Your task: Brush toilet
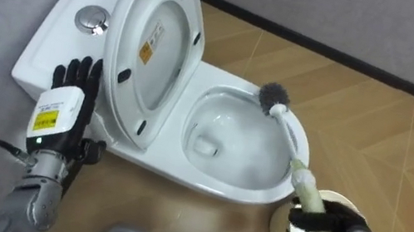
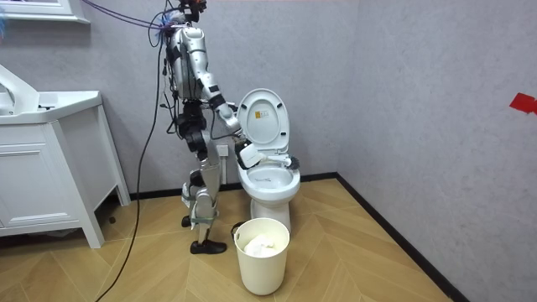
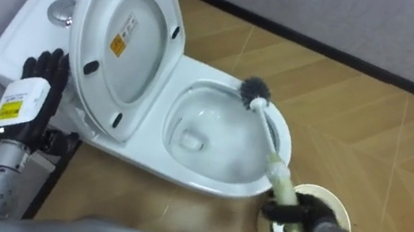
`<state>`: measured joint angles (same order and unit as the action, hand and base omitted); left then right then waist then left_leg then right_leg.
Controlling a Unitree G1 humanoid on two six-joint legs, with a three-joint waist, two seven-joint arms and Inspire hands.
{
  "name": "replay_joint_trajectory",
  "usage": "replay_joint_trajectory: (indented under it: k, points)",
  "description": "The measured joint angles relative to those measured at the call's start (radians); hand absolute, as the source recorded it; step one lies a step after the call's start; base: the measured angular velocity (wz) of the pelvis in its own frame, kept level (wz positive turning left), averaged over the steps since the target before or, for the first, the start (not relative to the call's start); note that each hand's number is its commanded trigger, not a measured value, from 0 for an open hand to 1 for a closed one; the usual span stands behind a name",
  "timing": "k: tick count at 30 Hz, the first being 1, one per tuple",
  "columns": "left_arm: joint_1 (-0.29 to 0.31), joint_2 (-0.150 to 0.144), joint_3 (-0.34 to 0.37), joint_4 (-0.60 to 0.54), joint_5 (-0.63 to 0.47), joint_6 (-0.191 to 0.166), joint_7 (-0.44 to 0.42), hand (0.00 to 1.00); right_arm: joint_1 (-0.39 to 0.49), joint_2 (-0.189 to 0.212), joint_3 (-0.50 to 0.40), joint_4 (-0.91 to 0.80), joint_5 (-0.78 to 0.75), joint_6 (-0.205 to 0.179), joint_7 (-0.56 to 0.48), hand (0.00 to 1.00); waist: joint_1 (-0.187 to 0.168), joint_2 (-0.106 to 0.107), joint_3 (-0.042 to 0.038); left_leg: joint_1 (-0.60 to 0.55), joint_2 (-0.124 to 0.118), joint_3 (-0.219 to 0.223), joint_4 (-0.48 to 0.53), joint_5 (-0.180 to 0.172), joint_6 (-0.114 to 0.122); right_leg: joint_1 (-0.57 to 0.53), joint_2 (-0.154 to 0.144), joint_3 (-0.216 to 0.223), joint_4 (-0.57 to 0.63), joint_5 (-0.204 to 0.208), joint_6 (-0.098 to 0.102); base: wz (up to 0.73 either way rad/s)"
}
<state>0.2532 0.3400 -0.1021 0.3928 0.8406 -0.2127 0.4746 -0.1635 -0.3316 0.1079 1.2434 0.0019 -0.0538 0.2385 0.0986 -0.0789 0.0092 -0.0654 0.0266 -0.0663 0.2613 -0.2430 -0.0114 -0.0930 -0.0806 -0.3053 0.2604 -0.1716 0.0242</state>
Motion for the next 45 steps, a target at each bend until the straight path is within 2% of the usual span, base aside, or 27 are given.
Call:
replay_joint_trajectory:
  k: [2, 5, 10, 17, 24, 33, 38, 41, 43, 45]
  points:
    - [-0.025, 0.010, -0.001, -0.002, 0.000, -0.011, -0.006, 0.00, -0.022, -0.011, 0.021, 0.005, -0.033, 0.001, -0.019, 1.00, 0.023, -0.009, 0.0024, -0.029, 0.001, 0.000, 0.012, 0.001, -0.001, -0.025, 0.001, 0.000, 0.005, 0.004, -0.004, 0.03]
    - [-0.067, 0.010, -0.011, -0.002, -0.001, -0.014, -0.017, 0.00, -0.063, -0.022, 0.056, 0.030, -0.073, 0.002, -0.051, 1.00, 0.049, -0.011, 0.0032, -0.075, 0.001, -0.007, 0.032, 0.001, -0.001, -0.062, 0.000, -0.006, 0.013, 0.010, -0.007, 0.06]
    - [-0.089, 0.027, -0.012, -0.002, -0.005, -0.027, -0.031, 0.00, -0.092, -0.023, 0.068, 0.041, -0.145, 0.000, -0.082, 1.00, 0.052, -0.007, 0.0051, -0.108, 0.000, -0.027, 0.046, 0.002, -0.003, -0.077, -0.002, -0.030, 0.012, 0.011, -0.009, 0.13]
    - [-0.111, 0.026, -0.017, -0.004, -0.005, -0.034, -0.046, 0.00, -0.081, -0.027, 0.099, 0.047, -0.222, 0.001, -0.117, 1.00, 0.073, 0.000, 0.0080, -0.141, -0.004, -0.049, 0.062, 0.002, -0.003, -0.092, -0.006, -0.054, 0.013, 0.011, -0.009, 0.09]
    - [-0.129, 0.026, -0.034, 0.000, -0.008, -0.035, -0.053, 0.00, -0.054, -0.029, 0.166, 0.028, -0.445, 0.004, -0.139, 1.00, 0.097, 0.011, 0.0066, -0.176, -0.006, -0.059, 0.079, 0.002, -0.004, -0.116, -0.007, -0.065, 0.015, 0.012, -0.010, 0.03]
    - [-0.140, 0.025, -0.041, 0.000, -0.005, -0.028, -0.068, 0.00, 0.000, -0.029, 0.185, -0.042, -0.643, 0.012, -0.156, 1.00, 0.101, 0.016, 0.0061, -0.185, -0.007, -0.066, 0.084, 0.002, -0.004, -0.118, -0.009, -0.078, 0.015, 0.012, -0.010, 0.04]
    - [-0.142, 0.025, -0.042, 0.001, -0.005, -0.025, -0.069, 0.00, 0.014, -0.029, 0.218, -0.049, -0.663, 0.021, -0.202, 1.00, 0.104, 0.017, 0.0055, -0.183, -0.007, -0.061, 0.083, 0.002, -0.004, -0.121, -0.009, -0.072, 0.020, 0.012, -0.010, -0.02]
    - [-0.141, 0.025, -0.043, 0.001, -0.006, -0.026, -0.064, 0.00, 0.011, -0.029, 0.234, -0.050, -0.663, 0.024, -0.223, 1.00, 0.105, 0.024, 0.0053, -0.187, -0.008, -0.060, 0.085, 0.002, -0.004, -0.133, -0.014, -0.069, 0.038, 0.012, -0.010, -0.01]
    - [-0.142, 0.026, -0.054, 0.001, -0.007, -0.025, -0.054, 0.00, 0.002, -0.030, 0.244, -0.047, -0.666, 0.024, -0.242, 1.00, 0.102, 0.037, 0.0108, -0.197, -0.010, -0.060, 0.091, 0.002, -0.004, -0.144, -0.018, -0.071, 0.050, 0.012, -0.010, 0.00]
    - [-0.142, 0.026, -0.065, 0.001, -0.008, -0.025, -0.050, 0.00, -0.011, -0.032, 0.250, -0.042, -0.670, 0.027, -0.259, 1.00, 0.101, 0.054, 0.0095, -0.223, -0.018, -0.065, 0.104, 0.002, -0.002, -0.166, -0.026, -0.073, 0.059, 0.011, -0.010, 0.03]
